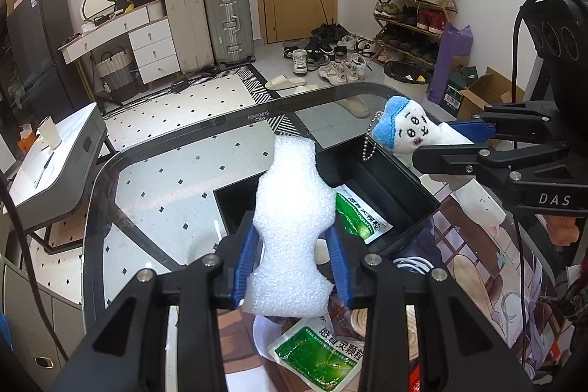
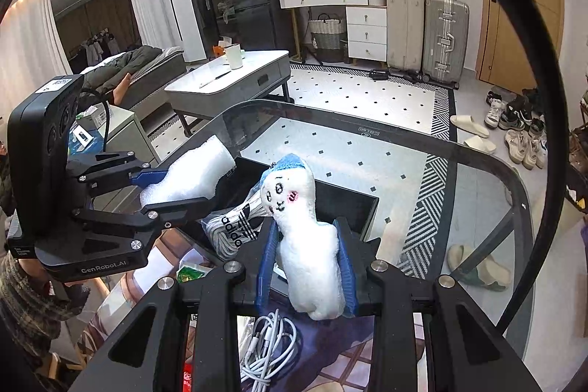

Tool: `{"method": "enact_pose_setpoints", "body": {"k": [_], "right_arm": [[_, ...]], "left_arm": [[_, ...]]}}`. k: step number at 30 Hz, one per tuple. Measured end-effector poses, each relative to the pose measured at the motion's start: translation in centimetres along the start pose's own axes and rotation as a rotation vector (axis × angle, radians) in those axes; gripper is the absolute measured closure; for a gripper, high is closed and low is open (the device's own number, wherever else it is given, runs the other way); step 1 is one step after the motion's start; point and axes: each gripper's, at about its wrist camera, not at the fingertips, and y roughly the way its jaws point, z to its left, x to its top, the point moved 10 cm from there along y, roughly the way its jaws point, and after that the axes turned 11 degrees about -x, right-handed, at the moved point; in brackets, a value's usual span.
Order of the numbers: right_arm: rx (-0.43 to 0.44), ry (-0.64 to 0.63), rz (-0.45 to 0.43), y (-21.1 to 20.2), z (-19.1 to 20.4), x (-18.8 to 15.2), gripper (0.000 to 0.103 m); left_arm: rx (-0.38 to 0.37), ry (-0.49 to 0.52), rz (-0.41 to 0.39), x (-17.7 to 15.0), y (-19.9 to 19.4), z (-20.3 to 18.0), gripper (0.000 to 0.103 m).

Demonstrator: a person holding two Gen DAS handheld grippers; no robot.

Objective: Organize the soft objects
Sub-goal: 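Carry the foam over the black box while the right gripper carries the plush toy there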

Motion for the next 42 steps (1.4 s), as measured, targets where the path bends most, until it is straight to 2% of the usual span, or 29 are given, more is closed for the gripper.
{"method": "enact_pose_setpoints", "body": {"k": [16, 42], "right_arm": [[0.017, 0.011, 0.017, 2.0, 0.0, 1.4, 0.072], [0.067, 0.027, 0.094, 7.1, 0.0, 1.3, 0.072]], "left_arm": [[-0.013, -0.002, 0.013, 1.2, 2.2, 1.5, 0.067], [-0.046, -0.016, 0.031, 0.8, 6.0, 2.3, 0.067]]}}
